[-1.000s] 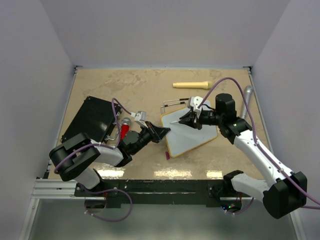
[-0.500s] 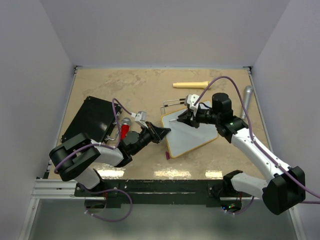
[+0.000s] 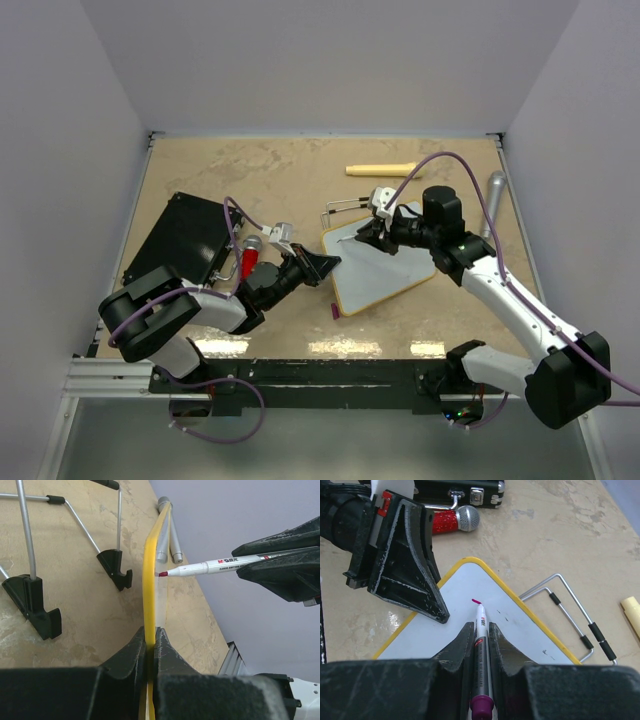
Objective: Write a sentence on the whiteboard
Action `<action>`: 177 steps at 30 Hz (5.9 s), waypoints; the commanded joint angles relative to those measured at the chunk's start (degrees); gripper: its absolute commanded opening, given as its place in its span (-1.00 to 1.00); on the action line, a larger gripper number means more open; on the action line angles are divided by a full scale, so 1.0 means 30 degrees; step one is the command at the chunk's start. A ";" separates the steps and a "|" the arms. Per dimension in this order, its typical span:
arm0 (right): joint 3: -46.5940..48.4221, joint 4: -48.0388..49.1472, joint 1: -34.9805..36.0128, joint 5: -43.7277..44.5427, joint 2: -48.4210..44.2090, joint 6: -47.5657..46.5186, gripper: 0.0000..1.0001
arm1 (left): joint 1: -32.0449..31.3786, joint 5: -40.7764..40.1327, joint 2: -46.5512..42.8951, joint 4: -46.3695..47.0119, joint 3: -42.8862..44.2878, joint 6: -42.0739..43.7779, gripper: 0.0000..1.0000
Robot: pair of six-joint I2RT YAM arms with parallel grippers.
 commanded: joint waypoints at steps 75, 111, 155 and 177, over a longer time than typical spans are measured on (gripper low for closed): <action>0.1547 -0.2494 -0.0071 -0.0156 0.0417 -0.1490 -1.00 | -0.0277 0.0182 0.0313 0.1769 -0.0224 0.1033 -1.00; 0.0932 -0.4281 -0.0101 -0.0270 -0.0022 -0.2515 -1.00 | -0.0248 0.0154 0.0137 0.1740 -0.0282 0.1209 -1.00; 0.1607 -0.1907 -0.1565 -0.0888 0.0798 -0.0464 -1.00 | -0.0248 0.0301 0.0284 0.1946 -0.0341 0.1239 -1.00; 0.1226 -0.3901 -0.1565 -0.0013 0.0184 -0.1782 -1.00 | -0.0248 0.0154 0.0196 0.1975 -0.0516 0.1180 -1.00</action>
